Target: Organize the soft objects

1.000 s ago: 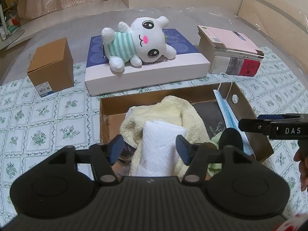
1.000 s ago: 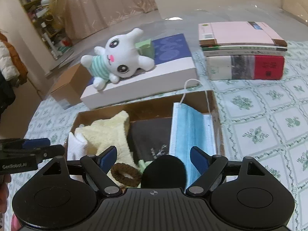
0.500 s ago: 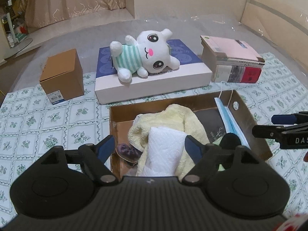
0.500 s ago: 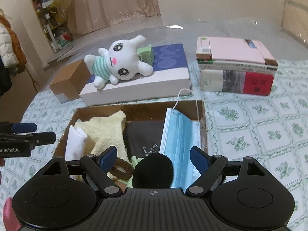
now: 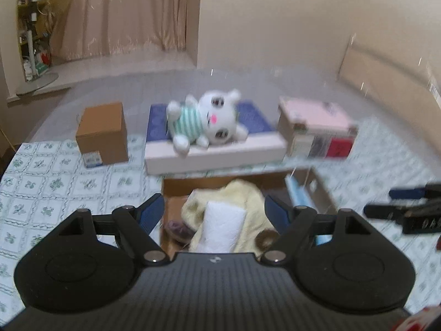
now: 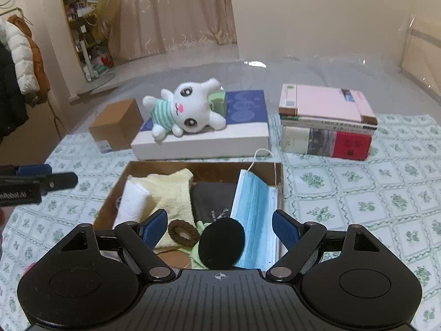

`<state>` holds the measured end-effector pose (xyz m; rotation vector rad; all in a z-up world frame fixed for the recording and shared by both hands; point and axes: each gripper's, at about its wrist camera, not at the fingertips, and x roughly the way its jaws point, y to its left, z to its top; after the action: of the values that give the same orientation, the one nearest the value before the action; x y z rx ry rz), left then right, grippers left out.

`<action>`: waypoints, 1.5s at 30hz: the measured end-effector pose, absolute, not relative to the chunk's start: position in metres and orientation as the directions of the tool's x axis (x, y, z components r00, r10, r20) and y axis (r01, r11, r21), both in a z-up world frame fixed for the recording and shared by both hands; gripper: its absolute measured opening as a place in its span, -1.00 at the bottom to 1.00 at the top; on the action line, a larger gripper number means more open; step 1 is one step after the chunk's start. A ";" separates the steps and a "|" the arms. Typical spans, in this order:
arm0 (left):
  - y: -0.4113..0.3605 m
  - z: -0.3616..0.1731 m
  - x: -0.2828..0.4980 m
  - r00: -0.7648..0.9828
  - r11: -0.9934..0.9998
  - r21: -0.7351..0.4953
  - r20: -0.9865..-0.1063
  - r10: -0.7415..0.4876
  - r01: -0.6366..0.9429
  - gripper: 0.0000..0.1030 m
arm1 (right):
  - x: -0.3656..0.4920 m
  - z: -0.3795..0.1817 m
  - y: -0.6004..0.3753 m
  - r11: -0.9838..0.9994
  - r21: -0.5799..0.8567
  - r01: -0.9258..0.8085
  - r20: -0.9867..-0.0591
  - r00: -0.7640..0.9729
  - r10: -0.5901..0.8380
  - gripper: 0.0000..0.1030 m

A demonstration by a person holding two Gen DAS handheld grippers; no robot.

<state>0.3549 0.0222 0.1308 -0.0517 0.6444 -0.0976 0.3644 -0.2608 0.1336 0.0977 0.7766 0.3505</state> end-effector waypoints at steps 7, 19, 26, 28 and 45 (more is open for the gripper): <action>0.026 0.149 0.317 0.803 0.996 -0.068 -0.590 -0.087 0.058 0.50 | 0.324 0.159 -0.259 0.934 0.204 -0.295 -0.639 0.683 0.355 0.61; 0.012 0.151 0.223 0.818 0.998 -0.037 -0.572 -0.065 0.054 0.50 | 0.234 0.174 -0.264 0.922 0.224 -0.317 -0.601 0.700 0.387 0.61; 0.006 0.147 0.159 0.843 0.999 -0.034 -0.537 -0.039 0.025 0.50 | 0.180 0.165 -0.278 0.923 0.231 -0.308 -0.577 0.720 0.385 0.61; 0.003 0.144 0.143 0.841 1.000 -0.019 -0.541 -0.021 0.013 0.50 | 0.164 0.162 -0.281 0.927 0.231 -0.297 -0.572 0.729 0.376 0.61; -0.007 0.111 0.051 0.796 0.999 -0.052 -0.605 -0.021 -0.013 0.67 | 0.065 0.136 -0.262 0.936 0.202 -0.288 -0.582 0.733 0.352 0.61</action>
<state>0.0508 -0.0067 0.1114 -0.0540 0.6509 -0.0042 0.0650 -0.2616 0.1358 0.1009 0.6596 0.3525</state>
